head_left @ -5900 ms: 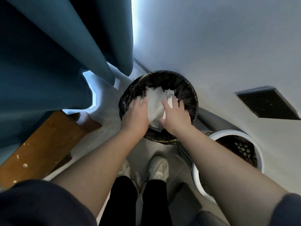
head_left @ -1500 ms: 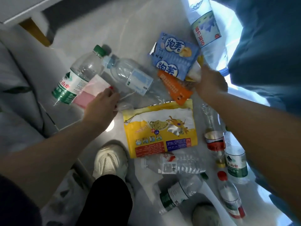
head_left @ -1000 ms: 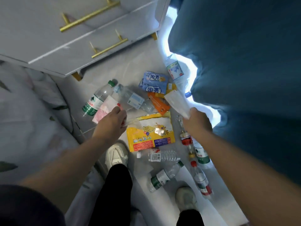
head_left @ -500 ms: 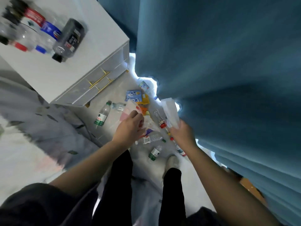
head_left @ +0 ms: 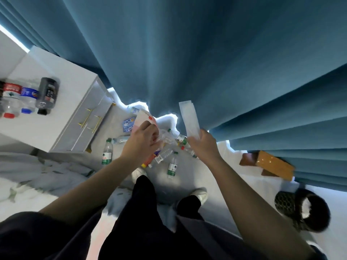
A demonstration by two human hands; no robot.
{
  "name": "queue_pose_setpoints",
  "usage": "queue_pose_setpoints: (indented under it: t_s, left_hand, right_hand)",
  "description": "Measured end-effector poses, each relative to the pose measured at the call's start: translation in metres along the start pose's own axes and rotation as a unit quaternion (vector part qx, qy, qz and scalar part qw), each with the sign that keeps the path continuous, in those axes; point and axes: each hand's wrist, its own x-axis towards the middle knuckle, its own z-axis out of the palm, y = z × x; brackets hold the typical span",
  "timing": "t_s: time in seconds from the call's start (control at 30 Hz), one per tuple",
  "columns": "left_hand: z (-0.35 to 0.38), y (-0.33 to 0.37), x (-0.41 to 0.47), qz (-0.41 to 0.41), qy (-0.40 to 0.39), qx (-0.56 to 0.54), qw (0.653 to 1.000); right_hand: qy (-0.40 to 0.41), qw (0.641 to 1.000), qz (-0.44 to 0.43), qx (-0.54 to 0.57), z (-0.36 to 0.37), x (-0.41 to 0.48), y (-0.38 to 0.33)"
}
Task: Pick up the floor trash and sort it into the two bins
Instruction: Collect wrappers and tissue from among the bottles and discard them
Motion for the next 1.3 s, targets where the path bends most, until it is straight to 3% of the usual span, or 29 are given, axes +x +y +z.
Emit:
queue_pose_setpoints:
  t_s: [0.27, 0.5, 0.77, 1.03, 1.3]
  left_hand:
    - [0.079, 0.134, -0.018, 0.087, -0.009, 0.041, 0.995]
    - [0.148, 0.234, -0.044, 0.09, 0.017, 0.019, 0.996]
    - [0.202, 0.333, -0.019, 0.188, 0.015, 0.001, 0.982]
    - [0.278, 0.412, 0.008, 0.241, -0.08, 0.0, 0.967]
    - [0.397, 0.516, 0.054, 0.307, -0.205, -0.024, 0.929]
  right_hand:
    - [0.065, 0.996, -0.009, 0.056, -0.111, -0.057, 0.104]
    - [0.115, 0.993, -0.002, 0.032, -0.206, -0.098, 0.202]
    - [0.18, 0.983, 0.033, 0.026, -0.278, -0.116, 0.278]
    - [0.256, 0.947, 0.108, 0.159, -0.328, -0.127, 0.351]
    - [0.306, 0.918, 0.192, 0.164, -0.409, -0.119, 0.444]
